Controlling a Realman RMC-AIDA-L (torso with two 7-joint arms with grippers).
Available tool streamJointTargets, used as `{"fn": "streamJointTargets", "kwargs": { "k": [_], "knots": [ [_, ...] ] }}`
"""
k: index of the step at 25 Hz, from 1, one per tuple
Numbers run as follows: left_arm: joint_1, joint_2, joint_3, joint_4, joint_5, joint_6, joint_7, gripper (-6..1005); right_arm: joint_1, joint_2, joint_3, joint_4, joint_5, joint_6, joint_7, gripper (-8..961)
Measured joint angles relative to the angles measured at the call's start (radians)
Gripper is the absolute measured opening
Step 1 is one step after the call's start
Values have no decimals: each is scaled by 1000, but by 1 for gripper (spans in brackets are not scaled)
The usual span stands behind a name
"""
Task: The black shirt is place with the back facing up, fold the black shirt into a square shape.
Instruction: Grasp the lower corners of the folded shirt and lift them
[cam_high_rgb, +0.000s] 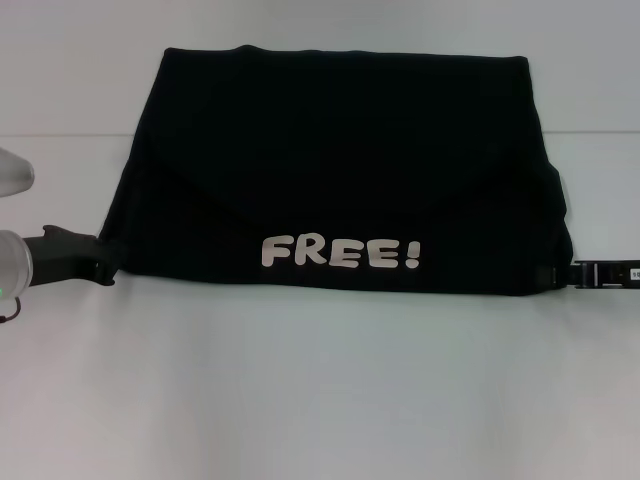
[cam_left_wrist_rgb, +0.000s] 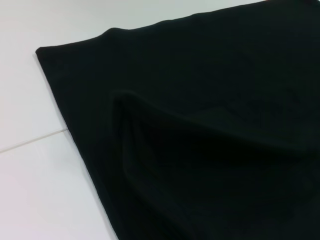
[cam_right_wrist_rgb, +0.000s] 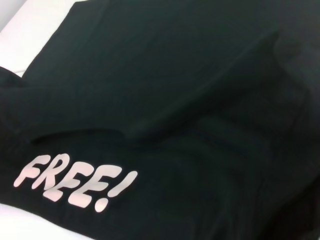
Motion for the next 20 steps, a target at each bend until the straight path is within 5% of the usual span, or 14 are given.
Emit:
{"fn": "streamJointTargets", "kwargs": {
  "k": [9, 14, 20],
  "knots": [
    [4, 0, -4, -4, -5, -1, -4, 22, -6, 1, 5, -1, 3, 6, -23, 46],
    [18, -7, -3, 30, -4, 49, -58, 23, -30, -11, 33, -16, 9, -43, -64, 34],
    [78, -15, -8, 183, -11, 348, -171, 23, -101, -28, 88, -95, 13, -186, -116, 34]
  ]
}}
